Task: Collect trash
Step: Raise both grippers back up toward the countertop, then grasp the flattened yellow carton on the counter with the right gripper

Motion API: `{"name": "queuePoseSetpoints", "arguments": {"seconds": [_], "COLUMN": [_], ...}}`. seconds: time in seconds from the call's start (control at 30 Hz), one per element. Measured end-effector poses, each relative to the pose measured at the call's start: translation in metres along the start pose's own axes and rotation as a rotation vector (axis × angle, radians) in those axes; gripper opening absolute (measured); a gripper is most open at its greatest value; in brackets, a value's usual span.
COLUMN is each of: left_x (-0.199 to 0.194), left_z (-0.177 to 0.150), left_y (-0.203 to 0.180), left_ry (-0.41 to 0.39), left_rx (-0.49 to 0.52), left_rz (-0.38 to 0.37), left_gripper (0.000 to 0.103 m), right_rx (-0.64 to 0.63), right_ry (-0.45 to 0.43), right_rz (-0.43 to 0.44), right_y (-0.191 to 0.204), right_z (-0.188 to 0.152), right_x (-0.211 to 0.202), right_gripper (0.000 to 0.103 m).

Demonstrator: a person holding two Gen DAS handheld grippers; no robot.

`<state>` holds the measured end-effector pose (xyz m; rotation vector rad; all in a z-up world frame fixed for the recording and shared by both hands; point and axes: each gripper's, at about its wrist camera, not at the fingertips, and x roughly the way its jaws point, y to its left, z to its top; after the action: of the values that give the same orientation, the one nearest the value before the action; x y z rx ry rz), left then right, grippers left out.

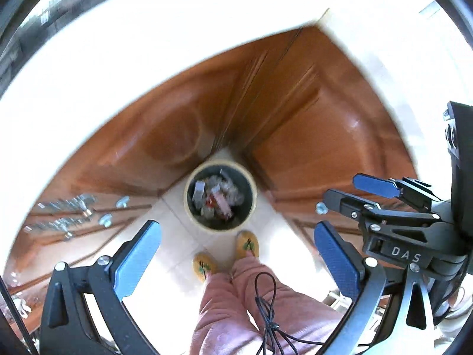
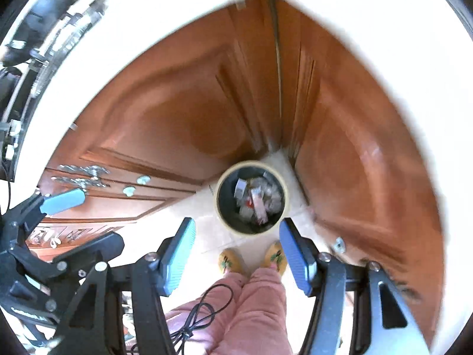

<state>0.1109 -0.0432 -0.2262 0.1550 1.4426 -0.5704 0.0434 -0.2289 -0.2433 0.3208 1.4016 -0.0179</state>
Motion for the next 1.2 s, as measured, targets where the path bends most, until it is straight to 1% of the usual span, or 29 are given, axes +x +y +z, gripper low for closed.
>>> {"name": "queuePoseSetpoints", "arguments": {"seconds": [0.13,0.2,0.27,0.33,0.5,0.53,0.6,0.73,0.8,0.87,0.9,0.97,1.03,1.13,1.2], "left_x": [-0.039,-0.061,-0.081,-0.102,-0.152,-0.160,-0.174,-0.201,-0.212,-0.219,-0.224,-0.229,-0.238,-0.245,-0.248], "left_z": [0.016,0.026,0.036,0.047,0.076,0.082,0.090,0.105,0.114,0.120,0.126,0.137,0.148,0.170,0.186], "left_y": [-0.020,-0.032,-0.038,-0.045,-0.056,-0.056,-0.054,-0.045,-0.041,-0.032,-0.026,-0.012,0.000,0.023,0.037], "left_ry": [-0.077,-0.130,-0.176,-0.223,-0.324,-0.339,-0.380,-0.447,-0.479,-0.501,-0.510,-0.516,-0.526,-0.530,-0.526], "left_rx": [0.023,0.035,0.032,0.022,-0.004,-0.010,-0.033,-0.087,-0.104,-0.120,-0.130,-0.148,-0.162,-0.176,-0.180], "left_rz": [0.005,0.023,0.035,0.044,0.131,0.145,0.177,0.232,0.276,0.305,0.308,0.288,0.264,0.251,0.240], "left_gripper": [0.102,0.102,0.102,0.102,0.102,0.102,0.102,0.102,0.102,0.102,0.102,0.102,0.102,0.102,0.102], "right_rx": [-0.033,-0.053,-0.079,-0.106,-0.193,-0.204,-0.233,-0.256,-0.272,-0.290,-0.296,-0.305,-0.302,-0.300,-0.291], "right_ry": [-0.082,-0.133,-0.189,-0.236,-0.335,-0.352,-0.390,-0.431,-0.446,-0.456,-0.459,-0.455,-0.453,-0.448,-0.435], "right_rz": [0.004,0.010,0.001,0.009,0.020,0.022,0.042,0.095,0.110,0.121,0.124,0.140,0.137,0.137,0.160], "right_y": [0.005,0.007,0.010,0.012,0.020,0.022,0.026,0.041,0.051,0.062,0.067,0.075,0.082,0.093,0.104], "right_z": [0.016,0.027,0.039,0.051,0.086,0.088,0.104,0.133,0.148,0.161,0.168,0.181,0.196,0.221,0.244], "right_x": [-0.045,-0.069,-0.095,-0.117,-0.166,-0.170,-0.185,-0.202,-0.206,-0.208,-0.208,-0.207,-0.204,-0.201,-0.197], "right_gripper": [0.059,0.059,0.059,0.059,0.059,0.059,0.059,0.059,0.059,0.059,0.059,0.059,0.059,0.059,0.059]}}
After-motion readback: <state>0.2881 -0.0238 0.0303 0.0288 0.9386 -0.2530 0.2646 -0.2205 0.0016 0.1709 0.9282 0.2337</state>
